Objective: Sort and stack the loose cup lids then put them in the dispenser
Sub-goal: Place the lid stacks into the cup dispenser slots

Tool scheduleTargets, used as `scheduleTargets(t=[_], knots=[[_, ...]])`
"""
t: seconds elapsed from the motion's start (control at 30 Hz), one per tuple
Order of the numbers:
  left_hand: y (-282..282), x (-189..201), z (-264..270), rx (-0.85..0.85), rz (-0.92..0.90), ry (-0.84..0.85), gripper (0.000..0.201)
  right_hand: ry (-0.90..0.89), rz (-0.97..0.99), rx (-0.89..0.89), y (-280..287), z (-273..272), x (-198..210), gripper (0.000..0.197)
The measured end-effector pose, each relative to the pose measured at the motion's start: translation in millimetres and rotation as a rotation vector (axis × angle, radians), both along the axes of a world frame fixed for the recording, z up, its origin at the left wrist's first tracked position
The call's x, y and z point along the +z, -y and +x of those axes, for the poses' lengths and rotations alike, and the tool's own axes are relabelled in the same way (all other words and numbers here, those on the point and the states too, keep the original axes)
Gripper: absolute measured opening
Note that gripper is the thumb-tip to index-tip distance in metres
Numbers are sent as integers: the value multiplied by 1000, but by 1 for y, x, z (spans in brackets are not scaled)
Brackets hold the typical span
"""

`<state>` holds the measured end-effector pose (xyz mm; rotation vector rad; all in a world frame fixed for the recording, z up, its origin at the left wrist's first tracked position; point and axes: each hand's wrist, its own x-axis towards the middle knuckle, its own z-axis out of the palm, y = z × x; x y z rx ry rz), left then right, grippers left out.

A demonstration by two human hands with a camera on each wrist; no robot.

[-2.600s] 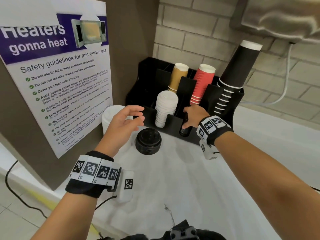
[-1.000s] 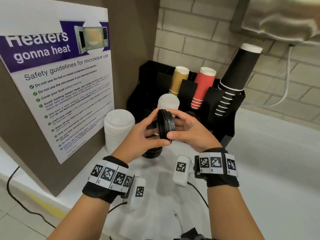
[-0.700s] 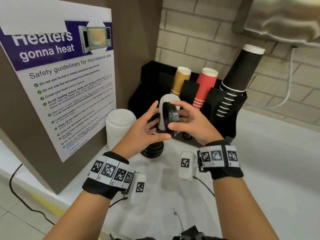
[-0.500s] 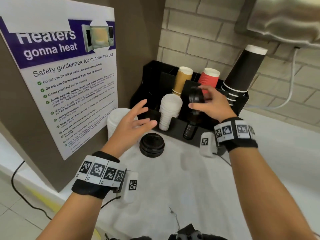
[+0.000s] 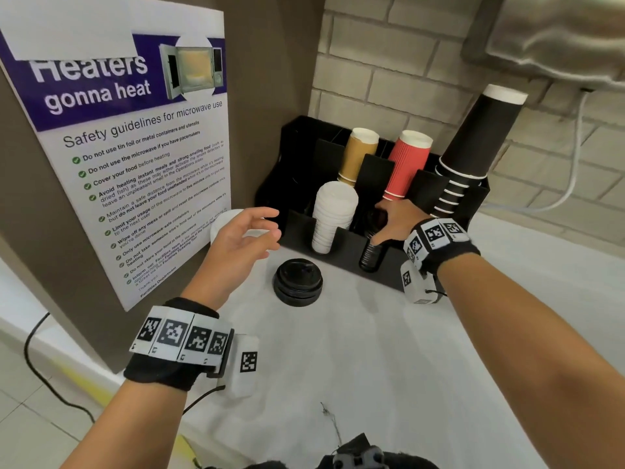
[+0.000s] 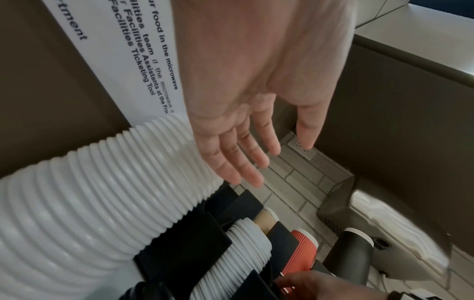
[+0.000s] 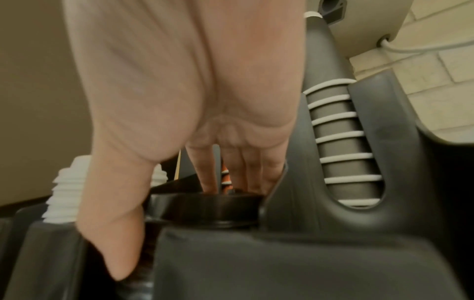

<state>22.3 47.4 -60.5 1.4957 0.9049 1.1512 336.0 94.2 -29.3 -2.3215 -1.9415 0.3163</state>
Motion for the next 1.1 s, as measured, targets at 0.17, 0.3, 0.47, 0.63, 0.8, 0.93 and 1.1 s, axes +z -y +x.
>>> scheduleTargets(t=[0.17, 0.3, 0.47, 0.63, 0.8, 0.93, 1.1], knots=[[2, 0, 2, -5, -2, 5, 24, 87, -63, 10, 0, -4, -2, 95], [3, 2, 2, -4, 3, 17, 23, 168, -94, 25, 5, -12, 0, 96], [2, 8, 0, -3, 16, 25, 23, 250, -23, 13, 17, -25, 18, 81], [0, 9, 1, 16, 8, 41, 22, 78, 389, 361, 33, -83, 11, 48], [4, 7, -2, 17, 5, 42, 21, 31, -281, 451, 32, -129, -34, 94], [7, 6, -8, 23, 8, 45, 20, 84, -331, 421, 27, -137, -57, 101], [11, 7, -10, 33, 7, 44, 20, 46, -252, 406, 25, -134, -67, 81]])
